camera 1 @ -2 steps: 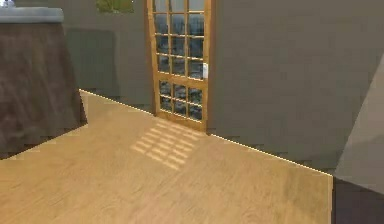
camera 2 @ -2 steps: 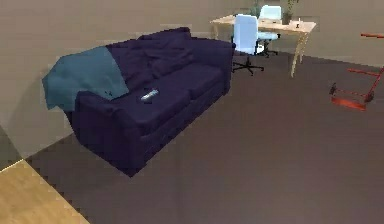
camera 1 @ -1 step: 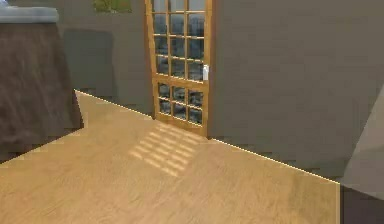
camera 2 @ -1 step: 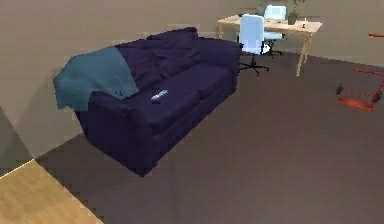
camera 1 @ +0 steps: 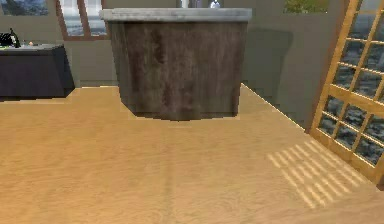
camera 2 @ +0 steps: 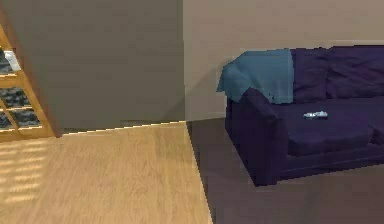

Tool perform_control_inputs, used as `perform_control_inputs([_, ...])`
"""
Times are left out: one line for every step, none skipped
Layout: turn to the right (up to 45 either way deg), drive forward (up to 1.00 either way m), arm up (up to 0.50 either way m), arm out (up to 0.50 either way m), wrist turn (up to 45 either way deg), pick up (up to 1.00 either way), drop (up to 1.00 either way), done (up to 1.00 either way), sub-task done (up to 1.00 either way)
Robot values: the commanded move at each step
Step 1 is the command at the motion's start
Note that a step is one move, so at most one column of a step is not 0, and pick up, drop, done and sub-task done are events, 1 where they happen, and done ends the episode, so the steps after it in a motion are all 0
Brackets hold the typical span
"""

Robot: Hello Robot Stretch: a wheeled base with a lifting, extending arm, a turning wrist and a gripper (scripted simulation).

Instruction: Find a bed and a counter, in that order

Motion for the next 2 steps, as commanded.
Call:
perform_control_inputs([-9.0,0.00,0.00,0.00,0.0,0.00,0.00,0.00,0.00])
perform_control_inputs([0.0,0.80,0.00,0.00,0.0,0.00,0.00,0.00,0.00])
